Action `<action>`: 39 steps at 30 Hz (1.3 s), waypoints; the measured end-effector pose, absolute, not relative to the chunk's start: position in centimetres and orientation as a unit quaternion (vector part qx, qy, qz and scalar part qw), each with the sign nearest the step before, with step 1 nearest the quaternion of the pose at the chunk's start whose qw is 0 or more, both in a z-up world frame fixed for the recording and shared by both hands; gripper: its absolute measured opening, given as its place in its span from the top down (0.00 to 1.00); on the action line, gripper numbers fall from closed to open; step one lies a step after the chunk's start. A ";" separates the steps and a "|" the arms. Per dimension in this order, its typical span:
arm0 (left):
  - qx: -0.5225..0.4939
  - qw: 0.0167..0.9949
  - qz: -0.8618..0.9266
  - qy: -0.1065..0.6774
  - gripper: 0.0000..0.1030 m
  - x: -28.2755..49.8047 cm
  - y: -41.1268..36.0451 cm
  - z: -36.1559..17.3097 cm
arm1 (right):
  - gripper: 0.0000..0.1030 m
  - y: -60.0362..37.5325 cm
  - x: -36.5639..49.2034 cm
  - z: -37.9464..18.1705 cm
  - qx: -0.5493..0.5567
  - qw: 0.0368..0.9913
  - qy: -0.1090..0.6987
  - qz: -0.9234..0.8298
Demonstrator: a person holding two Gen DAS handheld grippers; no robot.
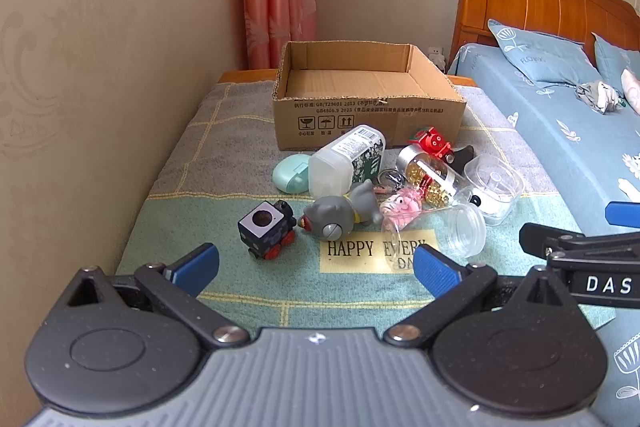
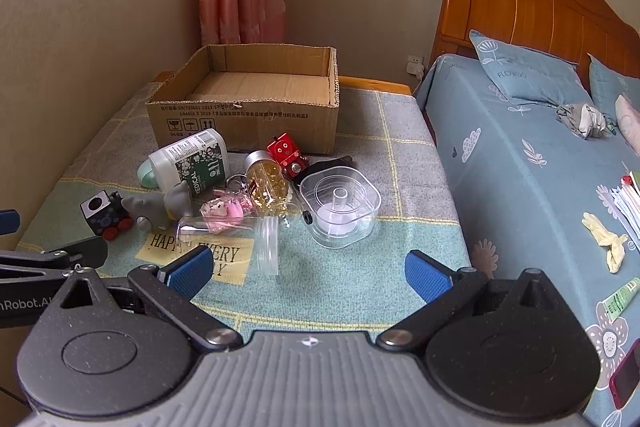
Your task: Organize rigid objects
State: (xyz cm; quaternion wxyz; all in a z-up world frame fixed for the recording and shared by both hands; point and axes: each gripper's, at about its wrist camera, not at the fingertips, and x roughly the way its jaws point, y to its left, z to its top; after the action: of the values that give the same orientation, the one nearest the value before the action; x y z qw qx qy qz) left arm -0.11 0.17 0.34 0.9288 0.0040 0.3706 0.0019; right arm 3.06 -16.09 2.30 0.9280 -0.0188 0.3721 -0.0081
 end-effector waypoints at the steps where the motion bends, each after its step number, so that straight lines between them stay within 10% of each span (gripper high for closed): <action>1: 0.004 0.929 0.002 0.370 0.01 -0.1 0.1 0.4 | 0.00 -16.1 3.1 2.3 -0.019 0.928 0.372 -0.008; 39: -0.011 0.927 -0.013 0.376 0.01 1.3 2.0 -1.3 | 0.00 -14.7 4.7 1.4 -0.033 0.926 0.376 0.001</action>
State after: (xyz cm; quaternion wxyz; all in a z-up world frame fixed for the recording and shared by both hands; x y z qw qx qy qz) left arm 1.31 2.00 -1.31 0.9266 -0.0107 0.3757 -0.0127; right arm 4.72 -14.70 1.45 0.9261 -0.0328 0.3760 0.0009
